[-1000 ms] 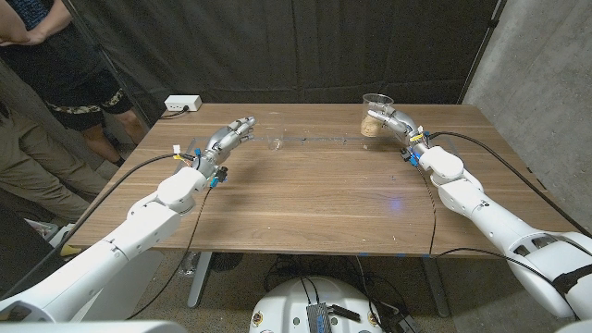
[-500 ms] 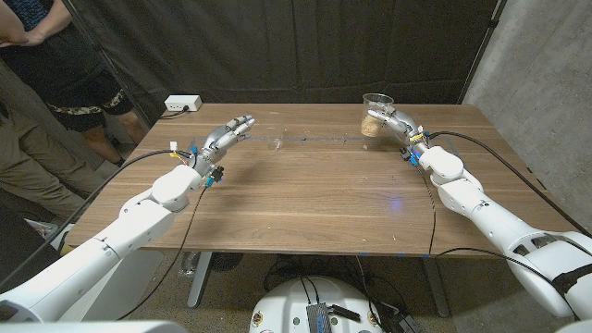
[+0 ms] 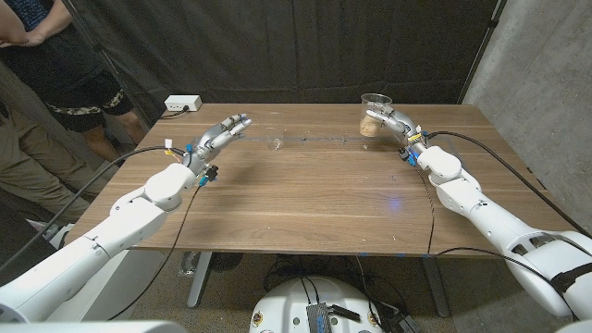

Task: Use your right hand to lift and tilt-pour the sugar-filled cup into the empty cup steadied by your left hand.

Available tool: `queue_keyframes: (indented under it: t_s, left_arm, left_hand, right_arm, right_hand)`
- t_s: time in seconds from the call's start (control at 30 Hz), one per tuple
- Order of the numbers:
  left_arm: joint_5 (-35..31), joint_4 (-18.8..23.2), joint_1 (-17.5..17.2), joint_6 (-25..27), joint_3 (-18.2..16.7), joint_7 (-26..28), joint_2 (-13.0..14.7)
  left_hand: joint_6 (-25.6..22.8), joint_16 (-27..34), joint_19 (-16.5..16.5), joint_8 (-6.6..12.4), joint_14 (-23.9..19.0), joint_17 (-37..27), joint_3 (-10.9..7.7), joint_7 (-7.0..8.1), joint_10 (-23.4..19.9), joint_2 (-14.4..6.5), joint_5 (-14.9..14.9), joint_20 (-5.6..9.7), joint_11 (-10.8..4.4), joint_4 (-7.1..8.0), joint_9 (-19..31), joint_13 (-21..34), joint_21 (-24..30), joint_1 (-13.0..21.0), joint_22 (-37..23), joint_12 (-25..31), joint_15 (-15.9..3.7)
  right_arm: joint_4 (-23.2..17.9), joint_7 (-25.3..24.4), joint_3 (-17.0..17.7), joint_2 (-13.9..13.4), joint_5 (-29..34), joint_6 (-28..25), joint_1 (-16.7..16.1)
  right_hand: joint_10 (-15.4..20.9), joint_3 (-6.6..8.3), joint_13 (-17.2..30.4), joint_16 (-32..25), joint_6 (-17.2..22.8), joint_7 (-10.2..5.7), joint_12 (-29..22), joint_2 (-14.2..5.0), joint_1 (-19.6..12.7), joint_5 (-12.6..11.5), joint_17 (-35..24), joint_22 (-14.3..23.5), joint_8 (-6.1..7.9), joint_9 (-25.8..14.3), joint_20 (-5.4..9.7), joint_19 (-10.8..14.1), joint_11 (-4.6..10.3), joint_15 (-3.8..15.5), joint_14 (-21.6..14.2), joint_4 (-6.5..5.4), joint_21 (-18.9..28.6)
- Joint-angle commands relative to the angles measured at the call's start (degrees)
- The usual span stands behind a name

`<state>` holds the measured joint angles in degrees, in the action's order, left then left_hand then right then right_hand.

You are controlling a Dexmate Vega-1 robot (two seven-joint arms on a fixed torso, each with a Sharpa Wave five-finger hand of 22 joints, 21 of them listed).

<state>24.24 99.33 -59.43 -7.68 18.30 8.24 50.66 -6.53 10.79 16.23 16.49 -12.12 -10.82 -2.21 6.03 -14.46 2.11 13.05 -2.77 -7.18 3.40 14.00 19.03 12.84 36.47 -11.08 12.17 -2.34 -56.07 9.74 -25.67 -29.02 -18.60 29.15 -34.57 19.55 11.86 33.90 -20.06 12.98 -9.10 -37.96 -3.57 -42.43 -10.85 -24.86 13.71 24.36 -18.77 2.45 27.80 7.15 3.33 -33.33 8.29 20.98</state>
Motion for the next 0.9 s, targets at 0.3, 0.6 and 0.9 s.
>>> queue_keyframes:
  t_s: [0.3, 0.6, 0.9]
  left_arm:
    - [-1.35, -3.0, -1.07, -1.0, -1.18, -0.15, 0.98]
    - [-2.31, -4.28, -0.84, -0.77, -1.17, 0.74, 0.49]
    - [-4.06, -4.22, -1.21, -0.42, -1.56, 1.78, 1.06]
  left_hand:
    - [-0.04, 0.13, -0.23, 0.1, -0.07, -0.35, 0.55, -0.23, 0.09, 0.25, 0.64, -0.03, 0.21, 0.31, 0.41, 0.21, -0.14, -0.27, -0.16, 0.2, -4.47]
    - [-0.51, 0.29, -0.14, 0.3, -0.19, -0.39, 0.73, -0.24, -0.21, 0.24, 0.92, 0.01, 0.09, 0.45, 0.49, 0.27, -0.08, -0.52, -0.18, 0.41, -4.56]
    - [-0.21, 0.32, -0.18, 0.2, -0.07, -0.4, 0.93, -0.16, 0.05, 0.36, 1.2, -0.06, 0.05, 0.5, 0.57, 0.33, -0.08, -0.63, -0.2, 0.38, -4.62]
  right_arm:
    - [-1.28, -1.42, -0.46, 0.06, 1.13, -1.67, 0.01]
    - [-3.75, -2.73, -0.05, -1.06, 1.39, -2.83, -1.03]
    - [-6.16, -3.19, 0.22, -2.18, 1.14, -3.97, -2.38]
  right_hand:
    - [0.63, 0.29, 0.31, 0.28, 0.67, 0.0, -0.57, -0.35, -0.29, 0.12, -0.43, 0.33, 0.37, -0.2, 4.41, 0.08, 0.15, 10.0, -0.6, -0.1, 0.48]
    - [0.63, 0.28, 0.49, 0.4, 0.85, -0.01, -0.67, -0.36, -0.28, 0.14, -0.61, 0.35, 0.44, -0.26, 4.39, 0.01, 0.19, 10.01, -0.68, -0.14, 0.55]
    - [0.86, 0.28, 0.67, 0.53, 1.04, 0.04, -0.86, -0.39, -0.31, 0.15, -0.8, 0.38, 0.52, -0.33, 4.4, 0.0, 0.29, 10.02, -0.76, -0.16, 0.65]
